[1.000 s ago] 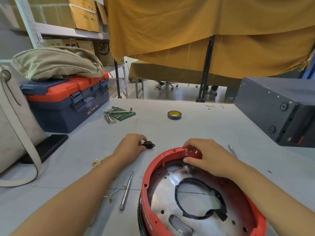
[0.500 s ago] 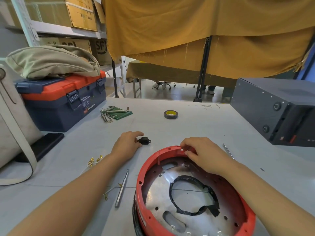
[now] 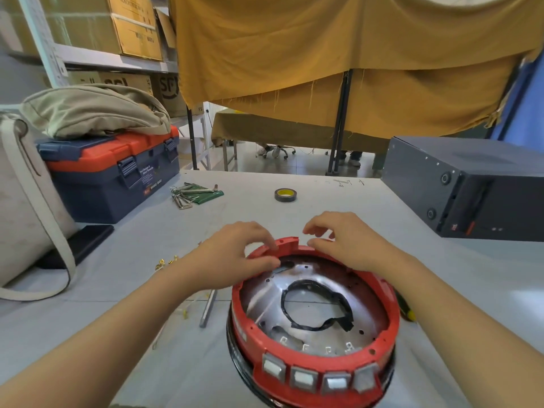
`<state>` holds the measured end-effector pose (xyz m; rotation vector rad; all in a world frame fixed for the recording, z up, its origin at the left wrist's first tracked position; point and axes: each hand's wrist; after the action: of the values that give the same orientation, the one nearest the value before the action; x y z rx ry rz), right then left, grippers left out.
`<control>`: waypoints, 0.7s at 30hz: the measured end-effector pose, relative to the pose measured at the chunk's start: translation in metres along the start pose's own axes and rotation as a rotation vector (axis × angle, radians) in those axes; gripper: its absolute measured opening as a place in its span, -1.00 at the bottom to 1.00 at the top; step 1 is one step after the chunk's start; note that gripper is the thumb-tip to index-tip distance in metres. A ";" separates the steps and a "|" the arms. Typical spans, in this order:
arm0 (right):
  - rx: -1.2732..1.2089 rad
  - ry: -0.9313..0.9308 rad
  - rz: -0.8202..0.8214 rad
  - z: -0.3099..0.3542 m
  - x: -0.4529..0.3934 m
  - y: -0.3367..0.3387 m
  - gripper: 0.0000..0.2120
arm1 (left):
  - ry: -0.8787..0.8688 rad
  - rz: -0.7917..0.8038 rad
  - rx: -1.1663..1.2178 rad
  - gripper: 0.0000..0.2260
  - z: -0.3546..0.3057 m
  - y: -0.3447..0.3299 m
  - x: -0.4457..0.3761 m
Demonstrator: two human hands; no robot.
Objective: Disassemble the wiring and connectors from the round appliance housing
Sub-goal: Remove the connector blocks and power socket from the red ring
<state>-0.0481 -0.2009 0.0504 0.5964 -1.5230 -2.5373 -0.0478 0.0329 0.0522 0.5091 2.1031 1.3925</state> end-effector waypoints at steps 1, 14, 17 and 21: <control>0.004 -0.009 0.033 0.000 0.006 0.002 -0.78 | -0.026 0.059 -0.048 -0.72 -0.003 -0.001 0.007; -0.016 -0.159 -0.129 -0.005 0.051 -0.001 -0.79 | 0.045 -0.041 -0.398 -0.35 -0.011 -0.031 0.019; -0.103 -0.240 -0.280 -0.013 0.057 0.002 -0.78 | 0.097 -0.120 -0.534 -0.31 -0.019 -0.035 0.016; -0.192 -0.382 -0.292 -0.032 0.066 0.000 -0.74 | 0.215 -0.217 -0.657 -0.51 -0.033 -0.042 0.015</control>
<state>-0.0964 -0.2468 0.0195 0.3421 -1.3478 -3.1231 -0.0810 0.0021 0.0199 -0.1336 1.6387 1.9369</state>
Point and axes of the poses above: each hand's wrist, its own x-axis away from the middle knuckle, its own y-axis out of the back of the hand, z = x × y, and after that the axes turned 5 degrees about -x, right-handed
